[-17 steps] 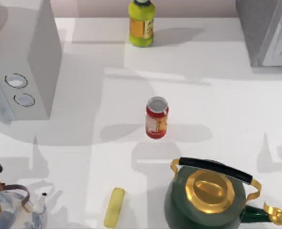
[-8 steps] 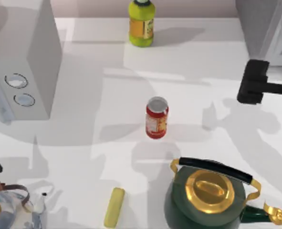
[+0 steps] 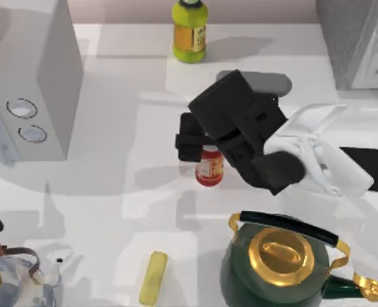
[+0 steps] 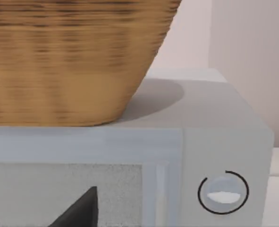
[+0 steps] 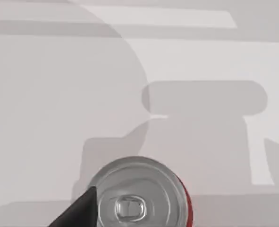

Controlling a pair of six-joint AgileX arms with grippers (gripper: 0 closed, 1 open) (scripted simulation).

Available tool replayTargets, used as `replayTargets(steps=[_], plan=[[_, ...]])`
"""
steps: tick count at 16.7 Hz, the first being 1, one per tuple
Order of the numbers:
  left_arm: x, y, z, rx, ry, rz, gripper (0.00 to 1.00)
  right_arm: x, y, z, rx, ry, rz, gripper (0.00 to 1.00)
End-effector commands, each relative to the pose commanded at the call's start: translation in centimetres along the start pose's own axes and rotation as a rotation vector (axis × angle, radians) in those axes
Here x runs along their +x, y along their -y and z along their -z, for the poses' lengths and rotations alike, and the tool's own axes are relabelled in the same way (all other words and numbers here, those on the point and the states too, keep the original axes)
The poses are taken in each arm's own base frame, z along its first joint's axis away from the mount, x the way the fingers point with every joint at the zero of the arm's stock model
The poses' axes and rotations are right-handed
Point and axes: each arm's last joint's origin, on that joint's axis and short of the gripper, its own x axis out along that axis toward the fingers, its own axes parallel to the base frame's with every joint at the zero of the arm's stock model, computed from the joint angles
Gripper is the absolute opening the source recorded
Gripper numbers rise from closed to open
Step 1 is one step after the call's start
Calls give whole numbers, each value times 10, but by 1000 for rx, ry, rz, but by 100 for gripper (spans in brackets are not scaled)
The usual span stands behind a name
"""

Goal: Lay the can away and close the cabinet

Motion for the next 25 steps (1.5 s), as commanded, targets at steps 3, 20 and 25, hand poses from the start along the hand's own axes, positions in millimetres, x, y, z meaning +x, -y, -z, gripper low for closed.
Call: replayTargets(steps=[3, 20, 25], plan=[[0, 0, 0, 0, 0, 0, 100, 15, -29, 27, -41, -33, 26, 100], [0, 0, 0, 0, 0, 0, 100, 54, -42, 35, -55, -38, 30, 100], [0, 0, 0, 0, 0, 0, 100, 79, -34, 39, -58, -44, 35, 100]])
